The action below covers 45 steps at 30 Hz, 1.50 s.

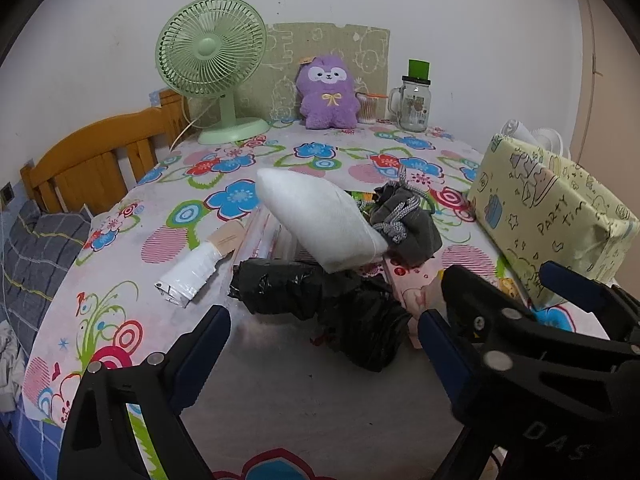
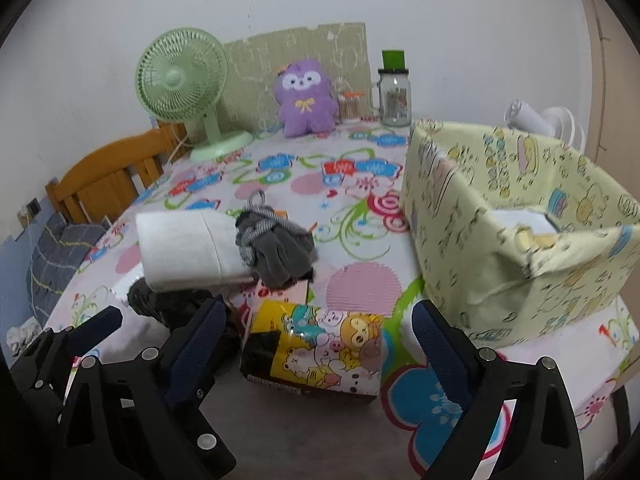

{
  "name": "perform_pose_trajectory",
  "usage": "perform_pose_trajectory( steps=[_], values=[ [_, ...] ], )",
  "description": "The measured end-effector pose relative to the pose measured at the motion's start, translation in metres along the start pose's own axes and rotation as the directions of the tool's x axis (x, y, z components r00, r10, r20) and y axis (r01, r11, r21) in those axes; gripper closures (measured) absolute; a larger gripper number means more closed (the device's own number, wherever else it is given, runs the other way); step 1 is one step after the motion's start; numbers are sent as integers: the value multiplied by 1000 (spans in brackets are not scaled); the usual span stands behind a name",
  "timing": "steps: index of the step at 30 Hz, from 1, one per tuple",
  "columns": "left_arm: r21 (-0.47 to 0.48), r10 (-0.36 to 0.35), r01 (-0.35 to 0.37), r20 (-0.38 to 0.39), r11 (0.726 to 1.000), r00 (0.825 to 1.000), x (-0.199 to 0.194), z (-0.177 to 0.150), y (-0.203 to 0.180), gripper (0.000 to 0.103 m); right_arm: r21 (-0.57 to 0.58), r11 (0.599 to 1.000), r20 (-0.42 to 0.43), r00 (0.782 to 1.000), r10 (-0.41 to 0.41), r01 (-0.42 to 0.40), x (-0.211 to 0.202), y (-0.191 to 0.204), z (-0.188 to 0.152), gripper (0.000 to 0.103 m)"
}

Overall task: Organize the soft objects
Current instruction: 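Grasp the black plastic bag with the left tool while the right tool grasps the cartoon snack packet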

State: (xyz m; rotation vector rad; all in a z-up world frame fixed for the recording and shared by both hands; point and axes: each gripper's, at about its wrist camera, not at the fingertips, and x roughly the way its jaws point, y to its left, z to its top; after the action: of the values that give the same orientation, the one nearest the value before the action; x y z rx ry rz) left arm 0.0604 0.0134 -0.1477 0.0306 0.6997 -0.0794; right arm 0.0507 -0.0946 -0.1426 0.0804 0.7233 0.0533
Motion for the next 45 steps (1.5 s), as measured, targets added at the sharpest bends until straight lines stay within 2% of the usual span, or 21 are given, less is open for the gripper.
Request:
perform_pose_trajectory(
  steps=[9,12,17,26,28,29,31,33,35,37,38,45],
  values=[
    [28,12,-12,-19,1000,1000,13,-6,-3,9,38,999,-73,997,-26,29,21,-3,-6,10],
    [44,25,-24,-21,999,999,14,-7,-3,9,56,998,-101,995,-6,12,27,-3,-7,21],
    [32,15,-15,-12,999,1000,15,-3,-1,10,50,999,-92,996,-7,11,23,-1,-4,26],
    [17,8,-9,11,1000,1000,16,6,1,11,39,999,-54,998,-31,33,18,1,4,26],
    [24,5,-5,11,1000,1000,18,6,0,17,41,999,-58,998,-32,35,20,1,5,26],
    [25,9,-9,9,1000,1000,19,6,0,25,42,999,-61,998,-29,31,22,1,6,26],
    [20,7,-7,-4,1000,1000,22,6,2,30,35,999,-68,998,-19,21,23,3,6,26],
    [0,-17,17,-17,1000,1000,24,6,5,44,26,1000,-68,998,-12,14,24,6,5,26],
    [-19,-42,41,-23,999,999,23,6,7,51,24,1000,-63,998,-11,13,23,8,6,26],
    [-21,-58,58,-23,998,998,22,7,7,67,22,1000,-60,998,-8,9,22,9,5,26],
    [-20,-67,66,-26,998,997,21,6,7,72,20,1000,-59,998,-7,9,21,10,5,26],
    [-18,-69,69,-25,997,997,15,5,5,77,16,1000,-56,998,3,-2,16,12,3,26]
  ],
)
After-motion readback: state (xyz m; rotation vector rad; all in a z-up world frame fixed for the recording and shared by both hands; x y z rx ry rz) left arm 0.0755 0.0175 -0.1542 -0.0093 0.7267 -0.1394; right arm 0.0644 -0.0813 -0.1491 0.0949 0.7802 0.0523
